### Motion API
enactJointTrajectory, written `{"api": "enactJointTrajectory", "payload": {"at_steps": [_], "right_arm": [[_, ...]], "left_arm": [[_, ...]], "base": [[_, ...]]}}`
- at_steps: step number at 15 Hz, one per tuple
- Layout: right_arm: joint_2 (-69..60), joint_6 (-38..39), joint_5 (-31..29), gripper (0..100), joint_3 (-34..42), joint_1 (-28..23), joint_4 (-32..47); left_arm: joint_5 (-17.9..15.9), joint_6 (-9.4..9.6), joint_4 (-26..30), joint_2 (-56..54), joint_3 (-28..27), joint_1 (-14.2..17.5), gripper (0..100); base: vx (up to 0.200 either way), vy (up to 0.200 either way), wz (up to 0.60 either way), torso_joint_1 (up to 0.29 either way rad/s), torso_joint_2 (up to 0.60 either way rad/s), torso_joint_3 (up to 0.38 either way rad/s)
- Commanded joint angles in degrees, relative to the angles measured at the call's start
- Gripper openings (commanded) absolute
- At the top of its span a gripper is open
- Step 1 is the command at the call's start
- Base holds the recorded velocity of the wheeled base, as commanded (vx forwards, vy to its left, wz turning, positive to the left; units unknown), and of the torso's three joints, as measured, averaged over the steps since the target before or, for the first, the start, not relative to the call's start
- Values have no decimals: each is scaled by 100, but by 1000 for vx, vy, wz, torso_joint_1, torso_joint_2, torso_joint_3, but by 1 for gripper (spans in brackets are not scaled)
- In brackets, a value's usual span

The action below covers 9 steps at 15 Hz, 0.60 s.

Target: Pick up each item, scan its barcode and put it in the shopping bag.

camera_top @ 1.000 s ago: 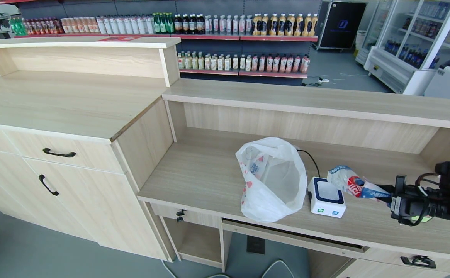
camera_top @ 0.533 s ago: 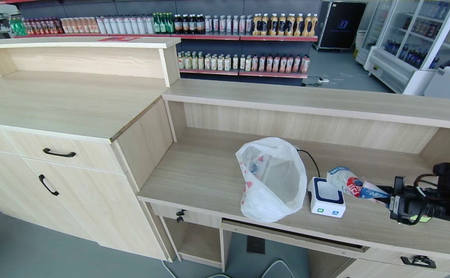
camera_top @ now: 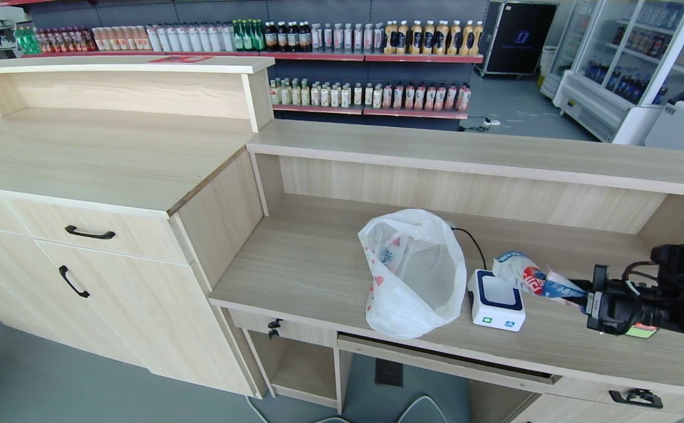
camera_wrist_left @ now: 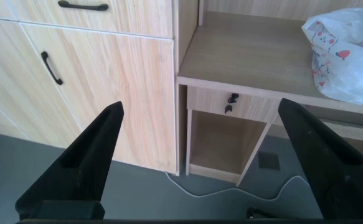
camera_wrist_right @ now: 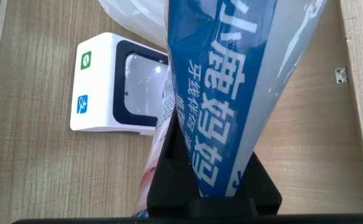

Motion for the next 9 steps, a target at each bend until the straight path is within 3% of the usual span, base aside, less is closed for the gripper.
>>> {"api": "enactJointTrajectory", "payload": {"at_steps": [1, 2, 5, 7, 9], "right_arm": [[-45, 144, 2, 0, -46, 51, 4], [-159, 328, 2, 0, -46, 51, 12], [-1697, 3431, -51, 0, 235, -397, 48], [-2541, 5233, -904, 0, 587, -863, 83], [-3103, 5857, -2073, 0, 1044, -1127, 338]], "left_arm": [[0, -1, 0, -2, 0, 0, 100], [0, -1, 0, -2, 0, 0, 100], [0, -1, 0, -2, 0, 0, 100], [0, -1, 0, -2, 0, 0, 100], [0, -1, 0, -2, 0, 0, 100]], "base": [[0, 0, 0, 0, 0, 0], [0, 0, 0, 0, 0, 0], [0, 0, 0, 0, 0, 0], [0, 0, 0, 0, 0, 0], [0, 0, 0, 0, 0, 0]]}}
